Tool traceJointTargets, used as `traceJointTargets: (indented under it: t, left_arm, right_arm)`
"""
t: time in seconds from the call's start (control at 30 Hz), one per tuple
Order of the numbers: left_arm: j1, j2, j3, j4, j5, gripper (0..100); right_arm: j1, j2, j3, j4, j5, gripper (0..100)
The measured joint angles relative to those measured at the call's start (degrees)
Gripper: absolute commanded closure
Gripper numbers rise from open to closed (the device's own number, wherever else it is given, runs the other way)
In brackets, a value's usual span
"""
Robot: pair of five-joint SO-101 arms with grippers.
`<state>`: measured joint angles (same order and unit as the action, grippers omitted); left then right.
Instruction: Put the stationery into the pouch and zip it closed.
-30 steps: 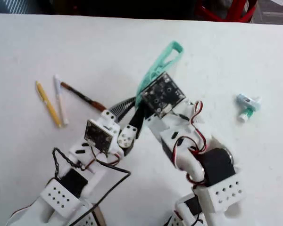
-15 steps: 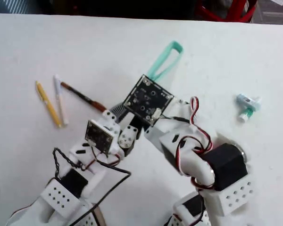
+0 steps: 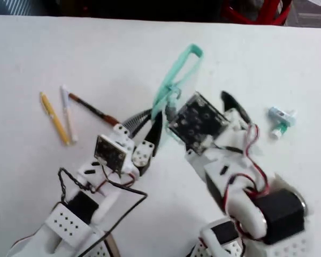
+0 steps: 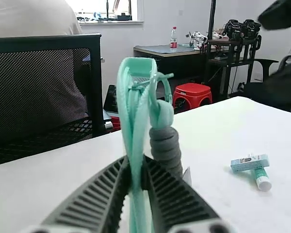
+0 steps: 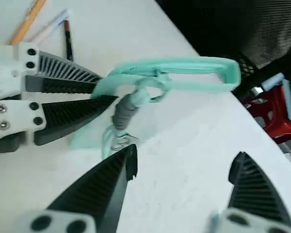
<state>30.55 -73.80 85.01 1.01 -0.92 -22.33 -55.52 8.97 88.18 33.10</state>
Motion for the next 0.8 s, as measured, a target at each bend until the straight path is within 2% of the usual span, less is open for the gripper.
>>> traceJointTargets:
  t: [0.13,0.23,0.33,0.57,0.67,0.8]
  left_arm:
    - [-0.09,-0.97,-0.53,3.78,-0.09,98]
    - [0.00,-2.55,-3.08,10.37,-0.09,98]
    - [0.00,-5.36,-5.71,18.46,-0.09,98]
    - [-0.09,-13.10,-11.52,35.34,0.00,98]
    - [-0.09,-14.07,-10.73,35.60,-0.09,98]
    - [-0.09,-14.95,-2.99,24.09,-0.09,98]
  right_arm:
    - [10.81,1.32,-0.09,-4.31,-0.62,77.3]
    - [21.54,7.82,-0.62,-5.80,-3.87,78.4]
    - [30.24,17.93,-4.22,-5.71,-3.87,78.6]
    - [41.32,41.67,-18.81,-2.02,-0.09,78.6]
    - [44.13,50.20,-22.51,-2.02,0.00,78.6]
    - [45.27,59.96,-25.32,-2.02,0.00,78.3]
